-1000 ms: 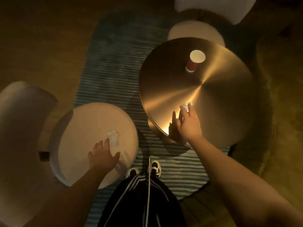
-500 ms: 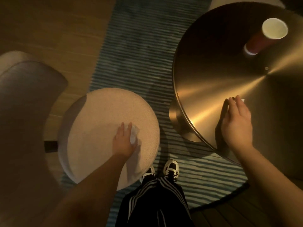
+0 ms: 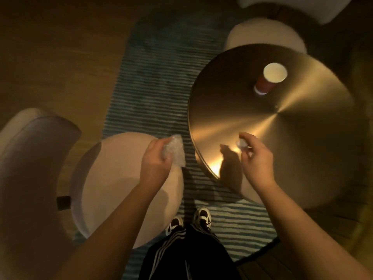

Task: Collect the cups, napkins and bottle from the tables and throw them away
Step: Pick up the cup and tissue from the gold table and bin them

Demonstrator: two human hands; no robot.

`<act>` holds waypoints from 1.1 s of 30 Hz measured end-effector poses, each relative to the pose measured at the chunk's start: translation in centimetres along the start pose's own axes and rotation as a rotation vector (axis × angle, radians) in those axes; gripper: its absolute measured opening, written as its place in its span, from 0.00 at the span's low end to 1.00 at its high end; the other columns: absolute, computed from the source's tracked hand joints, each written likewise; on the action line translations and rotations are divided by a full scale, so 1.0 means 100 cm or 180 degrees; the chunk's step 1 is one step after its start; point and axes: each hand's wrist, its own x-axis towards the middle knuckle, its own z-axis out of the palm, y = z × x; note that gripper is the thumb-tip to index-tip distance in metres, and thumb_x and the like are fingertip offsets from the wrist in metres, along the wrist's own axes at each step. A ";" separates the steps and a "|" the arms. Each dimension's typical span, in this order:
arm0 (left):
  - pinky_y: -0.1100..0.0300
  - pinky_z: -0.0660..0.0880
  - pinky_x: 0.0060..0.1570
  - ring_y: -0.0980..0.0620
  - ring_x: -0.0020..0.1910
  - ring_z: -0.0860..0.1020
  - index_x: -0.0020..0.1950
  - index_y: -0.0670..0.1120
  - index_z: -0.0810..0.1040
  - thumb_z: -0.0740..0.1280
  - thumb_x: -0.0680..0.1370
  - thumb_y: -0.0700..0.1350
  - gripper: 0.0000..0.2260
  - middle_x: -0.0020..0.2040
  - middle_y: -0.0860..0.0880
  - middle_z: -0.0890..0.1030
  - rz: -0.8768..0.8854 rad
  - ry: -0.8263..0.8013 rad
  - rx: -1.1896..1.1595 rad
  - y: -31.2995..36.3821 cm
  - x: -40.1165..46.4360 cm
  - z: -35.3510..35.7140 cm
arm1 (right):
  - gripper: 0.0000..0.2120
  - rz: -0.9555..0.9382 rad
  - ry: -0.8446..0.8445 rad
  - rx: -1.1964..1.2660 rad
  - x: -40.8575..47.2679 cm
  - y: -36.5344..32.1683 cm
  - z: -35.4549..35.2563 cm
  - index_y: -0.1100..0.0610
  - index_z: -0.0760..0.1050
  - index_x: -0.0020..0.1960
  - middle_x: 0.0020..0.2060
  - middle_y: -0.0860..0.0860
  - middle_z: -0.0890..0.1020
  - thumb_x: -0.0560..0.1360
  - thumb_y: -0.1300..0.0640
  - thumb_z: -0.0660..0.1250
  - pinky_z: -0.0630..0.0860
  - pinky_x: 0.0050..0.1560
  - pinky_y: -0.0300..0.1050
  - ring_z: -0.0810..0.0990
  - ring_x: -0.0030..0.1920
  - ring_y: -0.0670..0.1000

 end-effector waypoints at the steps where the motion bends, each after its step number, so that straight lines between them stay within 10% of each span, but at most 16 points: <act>1: 0.67 0.68 0.54 0.55 0.52 0.73 0.63 0.44 0.76 0.68 0.71 0.33 0.20 0.55 0.48 0.76 0.0045 0.0036 -0.0109 0.031 0.009 -0.004 | 0.17 -0.0035 0.0063 0.0271 -0.001 -0.019 -0.010 0.53 0.76 0.59 0.51 0.46 0.81 0.73 0.68 0.65 0.75 0.54 0.41 0.79 0.50 0.47; 12: 0.62 0.77 0.49 0.58 0.54 0.78 0.62 0.58 0.73 0.68 0.70 0.61 0.22 0.57 0.55 0.78 -0.0614 -0.0898 -0.2516 0.261 0.061 0.041 | 0.12 -0.0140 0.0251 0.1433 0.057 -0.085 -0.132 0.51 0.79 0.55 0.53 0.46 0.78 0.74 0.62 0.69 0.75 0.53 0.31 0.78 0.53 0.39; 18: 0.67 0.76 0.40 0.62 0.46 0.79 0.55 0.58 0.76 0.74 0.72 0.48 0.14 0.49 0.57 0.80 -0.0568 -0.0288 -0.1892 0.304 0.116 0.098 | 0.25 -0.0227 -0.0303 0.1829 0.116 -0.042 -0.174 0.39 0.71 0.60 0.53 0.35 0.79 0.76 0.68 0.61 0.72 0.51 0.26 0.76 0.56 0.36; 25: 0.64 0.74 0.39 0.61 0.45 0.77 0.46 0.65 0.73 0.70 0.74 0.52 0.08 0.44 0.65 0.77 -0.0588 -0.0095 -0.0641 0.253 0.173 0.133 | 0.29 -0.0122 -0.0061 -0.0160 0.203 0.034 -0.151 0.48 0.64 0.70 0.69 0.50 0.66 0.71 0.49 0.70 0.66 0.66 0.48 0.63 0.68 0.51; 33: 0.60 0.72 0.41 0.51 0.43 0.76 0.60 0.50 0.76 0.69 0.75 0.51 0.15 0.48 0.49 0.80 -0.0366 -0.0077 0.0850 0.177 0.214 0.148 | 0.44 -0.0036 -0.0689 -0.0966 0.273 0.063 -0.065 0.44 0.52 0.75 0.76 0.52 0.53 0.67 0.39 0.72 0.61 0.72 0.57 0.53 0.75 0.57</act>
